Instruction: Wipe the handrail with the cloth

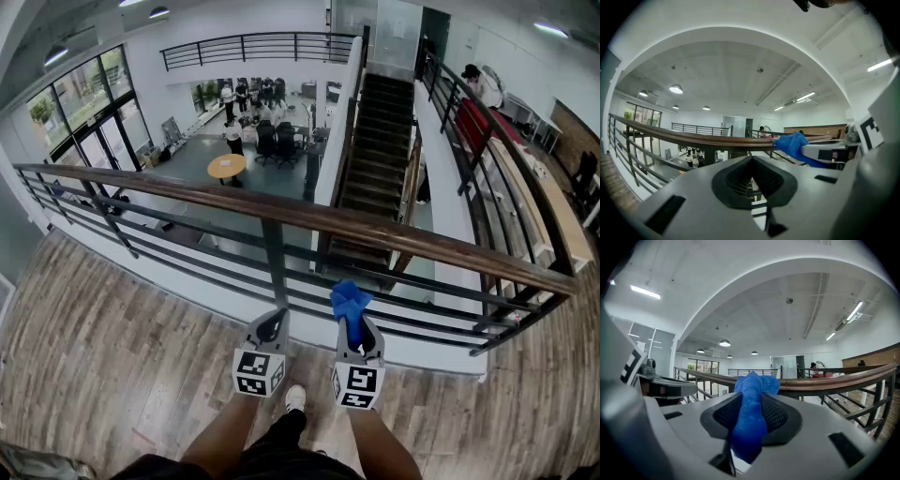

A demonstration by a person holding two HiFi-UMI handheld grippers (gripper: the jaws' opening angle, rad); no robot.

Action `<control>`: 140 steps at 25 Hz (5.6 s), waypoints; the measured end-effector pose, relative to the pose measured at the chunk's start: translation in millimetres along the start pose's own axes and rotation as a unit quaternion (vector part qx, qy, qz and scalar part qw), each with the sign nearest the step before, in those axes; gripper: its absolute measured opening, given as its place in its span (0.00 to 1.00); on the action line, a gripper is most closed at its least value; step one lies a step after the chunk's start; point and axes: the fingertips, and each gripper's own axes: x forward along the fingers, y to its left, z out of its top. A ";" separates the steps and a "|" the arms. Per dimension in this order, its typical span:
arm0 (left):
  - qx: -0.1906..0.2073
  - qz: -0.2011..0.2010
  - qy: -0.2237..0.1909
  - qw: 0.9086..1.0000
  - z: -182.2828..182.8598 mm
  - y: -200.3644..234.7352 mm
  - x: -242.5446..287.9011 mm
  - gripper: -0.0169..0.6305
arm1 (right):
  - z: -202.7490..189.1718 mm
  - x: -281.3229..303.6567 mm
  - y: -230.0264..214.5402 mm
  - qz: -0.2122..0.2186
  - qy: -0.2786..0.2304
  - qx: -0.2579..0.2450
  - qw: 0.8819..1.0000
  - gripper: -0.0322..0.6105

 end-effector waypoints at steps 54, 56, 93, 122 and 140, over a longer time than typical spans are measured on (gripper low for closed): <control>0.016 0.000 0.023 1.000 63.7 -52.6 230.5 0.02 | 32.3 212.7 -227.6 -0.095 0.142 -0.023 0.985 0.24; 0.017 -0.008 0.023 1.000 64.3 -87.7 241.3 0.02 | 29.0 195.2 -263.3 -0.100 0.145 -0.021 0.984 0.24; 0.067 -0.280 0.035 0.957 94.3 -656.3 406.4 0.02 | -33.3 -117.7 -902.2 -0.320 0.195 0.028 0.927 0.24; -0.016 -0.100 0.016 0.995 64.5 -361.2 323.2 0.02 | 31.5 -38.7 -579.0 -0.106 -0.001 0.096 0.990 0.24; -0.051 0.142 0.067 0.986 -23.7 39.9 172.0 0.02 | -59.8 228.8 -49.1 0.152 0.105 0.097 0.978 0.24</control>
